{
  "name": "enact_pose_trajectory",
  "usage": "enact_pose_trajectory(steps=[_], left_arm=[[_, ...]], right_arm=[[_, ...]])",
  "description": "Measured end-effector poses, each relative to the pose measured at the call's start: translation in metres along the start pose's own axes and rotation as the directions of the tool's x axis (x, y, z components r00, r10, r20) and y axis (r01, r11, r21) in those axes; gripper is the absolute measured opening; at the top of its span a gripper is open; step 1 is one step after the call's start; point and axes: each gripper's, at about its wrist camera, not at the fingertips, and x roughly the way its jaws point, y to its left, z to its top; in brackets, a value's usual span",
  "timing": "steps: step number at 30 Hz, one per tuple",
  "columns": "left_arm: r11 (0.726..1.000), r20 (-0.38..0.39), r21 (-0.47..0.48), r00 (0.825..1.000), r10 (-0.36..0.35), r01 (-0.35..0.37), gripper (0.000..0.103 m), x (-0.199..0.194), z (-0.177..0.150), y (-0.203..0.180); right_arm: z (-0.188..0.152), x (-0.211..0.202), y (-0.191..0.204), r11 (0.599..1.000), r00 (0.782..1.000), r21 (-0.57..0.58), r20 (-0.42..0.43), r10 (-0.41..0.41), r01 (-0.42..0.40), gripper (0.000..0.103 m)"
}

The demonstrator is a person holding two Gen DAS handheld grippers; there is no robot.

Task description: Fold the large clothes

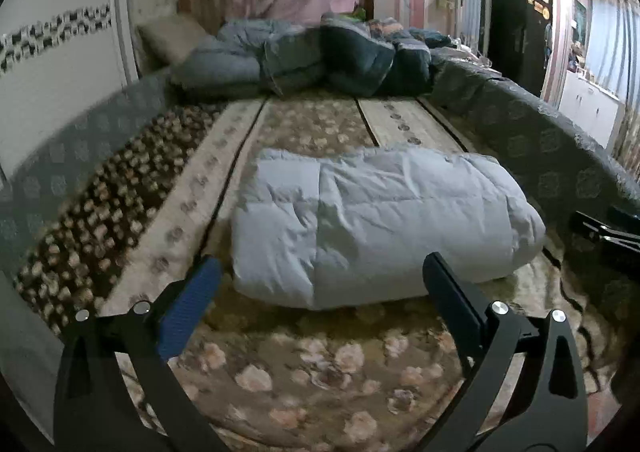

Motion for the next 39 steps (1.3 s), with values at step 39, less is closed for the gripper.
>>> enact_pose_trajectory(steps=[39], left_arm=[[0.991,0.049,0.003,0.989,0.137,-0.137,0.1,0.004,0.007,0.01]], right_arm=[[0.009,0.002,0.021,0.999,0.999,-0.035,0.012,-0.03,0.03,0.101]])
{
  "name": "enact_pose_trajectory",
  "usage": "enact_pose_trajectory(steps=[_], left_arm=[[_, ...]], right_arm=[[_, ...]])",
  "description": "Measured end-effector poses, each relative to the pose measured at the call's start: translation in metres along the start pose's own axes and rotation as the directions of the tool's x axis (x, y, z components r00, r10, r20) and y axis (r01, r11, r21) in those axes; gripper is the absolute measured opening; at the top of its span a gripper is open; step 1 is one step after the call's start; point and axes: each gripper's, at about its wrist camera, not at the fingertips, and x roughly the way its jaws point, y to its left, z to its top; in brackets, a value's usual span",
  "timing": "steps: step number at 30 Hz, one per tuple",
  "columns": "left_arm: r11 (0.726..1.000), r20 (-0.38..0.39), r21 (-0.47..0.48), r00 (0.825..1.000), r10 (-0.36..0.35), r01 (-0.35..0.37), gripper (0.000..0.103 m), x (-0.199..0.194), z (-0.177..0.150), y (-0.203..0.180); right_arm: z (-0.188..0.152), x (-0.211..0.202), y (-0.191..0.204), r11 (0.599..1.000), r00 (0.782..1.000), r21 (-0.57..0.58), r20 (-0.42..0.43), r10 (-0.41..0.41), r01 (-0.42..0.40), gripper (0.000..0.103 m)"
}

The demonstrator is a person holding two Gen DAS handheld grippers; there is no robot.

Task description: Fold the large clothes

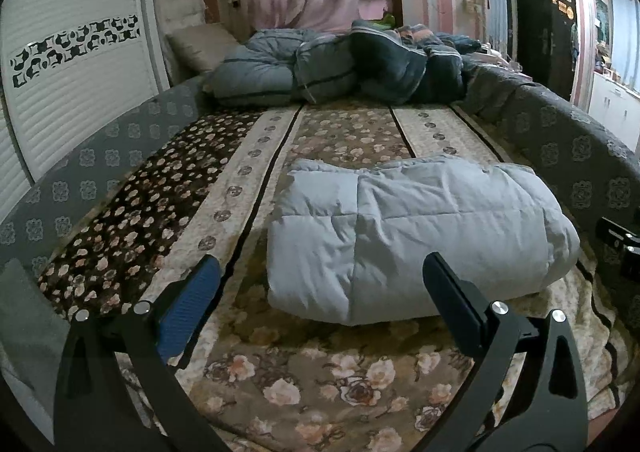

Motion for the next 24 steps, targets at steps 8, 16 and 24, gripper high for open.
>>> enact_pose_trajectory(steps=[8,16,24], left_arm=[[1.0,0.007,-0.006,1.0,-0.019,0.019,0.1,-0.004,0.003,0.001],[0.999,0.014,-0.006,0.999,-0.032,0.032,0.1,-0.007,0.004,-0.004],[0.998,0.011,-0.016,0.998,-0.065,0.065,0.1,-0.006,0.002,-0.001]], right_arm=[[0.001,-0.007,-0.004,1.0,1.0,0.021,0.013,-0.019,0.019,0.101],[0.002,-0.012,-0.003,1.0,0.999,0.016,0.027,-0.025,0.025,0.101],[0.002,-0.012,-0.003,1.0,0.999,0.014,0.027,-0.024,0.024,0.101]])
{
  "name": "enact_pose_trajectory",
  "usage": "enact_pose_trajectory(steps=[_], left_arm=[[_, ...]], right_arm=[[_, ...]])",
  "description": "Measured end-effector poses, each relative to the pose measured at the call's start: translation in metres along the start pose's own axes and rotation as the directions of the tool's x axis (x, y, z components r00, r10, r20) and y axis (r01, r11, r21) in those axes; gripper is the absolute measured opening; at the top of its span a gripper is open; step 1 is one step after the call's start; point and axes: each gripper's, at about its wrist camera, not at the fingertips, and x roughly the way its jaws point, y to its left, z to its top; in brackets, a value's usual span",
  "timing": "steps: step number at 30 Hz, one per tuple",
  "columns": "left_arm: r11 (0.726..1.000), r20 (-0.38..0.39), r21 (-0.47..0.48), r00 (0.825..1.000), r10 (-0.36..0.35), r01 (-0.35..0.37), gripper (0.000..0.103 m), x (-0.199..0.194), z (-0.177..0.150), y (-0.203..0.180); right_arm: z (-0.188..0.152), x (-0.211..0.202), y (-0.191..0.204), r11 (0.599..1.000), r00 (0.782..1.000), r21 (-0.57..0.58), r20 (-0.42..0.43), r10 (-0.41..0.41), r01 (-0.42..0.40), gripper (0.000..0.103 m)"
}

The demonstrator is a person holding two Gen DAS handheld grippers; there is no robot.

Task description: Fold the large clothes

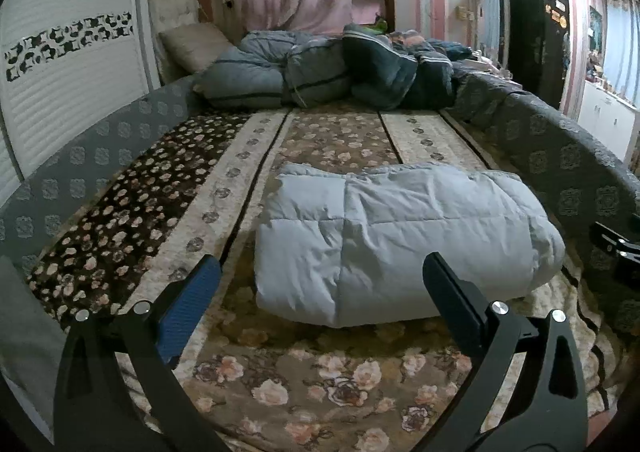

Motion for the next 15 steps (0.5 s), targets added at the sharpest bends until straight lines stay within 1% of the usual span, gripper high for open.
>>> enact_pose_trajectory(steps=[1,4,10,13,15], left_arm=[[1.0,0.008,-0.001,1.0,-0.003,0.003,0.1,-0.002,-0.001,0.0],[1.0,0.029,0.012,0.999,0.024,-0.024,0.1,-0.007,-0.002,-0.002],[0.998,0.056,0.018,0.997,0.055,-0.056,0.1,-0.021,0.0,-0.001],[0.998,0.049,0.015,0.997,0.061,-0.062,0.1,-0.022,0.001,0.0],[0.999,0.033,0.014,0.998,0.045,-0.045,0.1,-0.021,-0.001,0.001]], right_arm=[[0.0,0.0,0.0,1.0,1.0,0.001,0.002,-0.001,0.001,0.101],[0.0,0.001,0.0,1.0,1.0,-0.001,0.0,0.002,-0.002,0.101],[-0.001,0.001,0.001,1.0,1.0,-0.016,-0.006,0.01,-0.011,0.101],[-0.002,0.003,-0.002,1.0,1.0,-0.009,-0.013,0.019,-0.019,0.101],[-0.003,0.002,-0.003,1.0,1.0,-0.013,-0.014,0.014,-0.015,0.101]])
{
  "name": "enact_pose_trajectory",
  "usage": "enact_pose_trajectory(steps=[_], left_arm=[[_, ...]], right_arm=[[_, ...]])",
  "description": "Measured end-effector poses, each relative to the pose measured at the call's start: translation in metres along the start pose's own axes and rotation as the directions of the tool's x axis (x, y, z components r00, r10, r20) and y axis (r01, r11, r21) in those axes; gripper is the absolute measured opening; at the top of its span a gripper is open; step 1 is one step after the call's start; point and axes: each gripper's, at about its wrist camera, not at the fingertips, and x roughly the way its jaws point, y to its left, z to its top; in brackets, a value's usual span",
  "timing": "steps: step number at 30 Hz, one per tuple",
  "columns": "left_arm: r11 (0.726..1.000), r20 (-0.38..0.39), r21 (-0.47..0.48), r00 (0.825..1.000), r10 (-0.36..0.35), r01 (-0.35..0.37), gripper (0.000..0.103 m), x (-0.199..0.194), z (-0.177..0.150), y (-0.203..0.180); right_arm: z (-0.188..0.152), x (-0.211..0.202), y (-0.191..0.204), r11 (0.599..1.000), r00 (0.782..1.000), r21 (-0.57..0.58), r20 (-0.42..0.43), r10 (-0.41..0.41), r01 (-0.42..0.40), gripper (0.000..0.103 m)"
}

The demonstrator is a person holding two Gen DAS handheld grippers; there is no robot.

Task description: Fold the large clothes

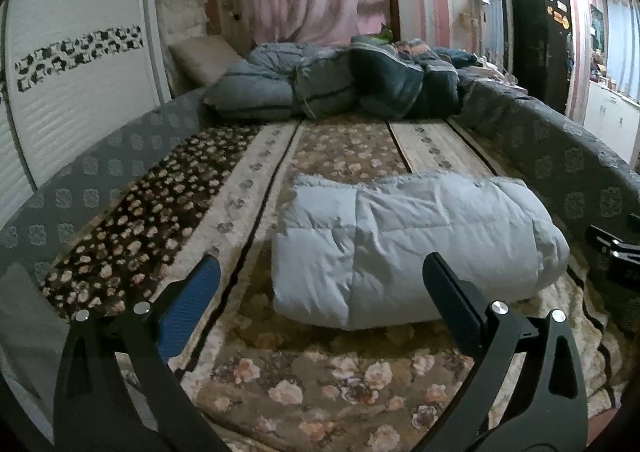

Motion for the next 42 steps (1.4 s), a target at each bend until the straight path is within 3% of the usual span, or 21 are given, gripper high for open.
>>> enact_pose_trajectory(steps=[11,22,25,29,42], left_arm=[[0.999,0.048,0.046,0.999,-0.02,0.018,0.1,0.007,0.002,-0.015],[0.996,0.052,0.051,0.996,-0.07,0.067,0.1,0.024,0.014,-0.032],[0.996,0.056,0.075,0.997,-0.052,0.047,0.1,0.028,0.017,-0.042],[0.993,0.039,0.085,0.995,-0.087,0.084,0.1,0.032,0.016,-0.053],[0.996,0.029,0.081,0.999,-0.034,0.032,0.1,0.027,0.023,-0.047]], right_arm=[[0.001,-0.009,-0.006,0.999,0.999,0.001,0.006,-0.043,0.043,0.101],[0.002,-0.007,-0.016,0.998,0.998,-0.002,-0.002,-0.065,0.065,0.101],[0.003,-0.006,-0.02,0.998,0.998,0.004,0.003,-0.064,0.064,0.101],[0.003,0.0,-0.025,0.997,0.997,0.0,-0.012,-0.072,0.072,0.101],[0.01,0.012,-0.017,1.0,1.0,0.008,-0.01,-0.03,0.03,0.101]])
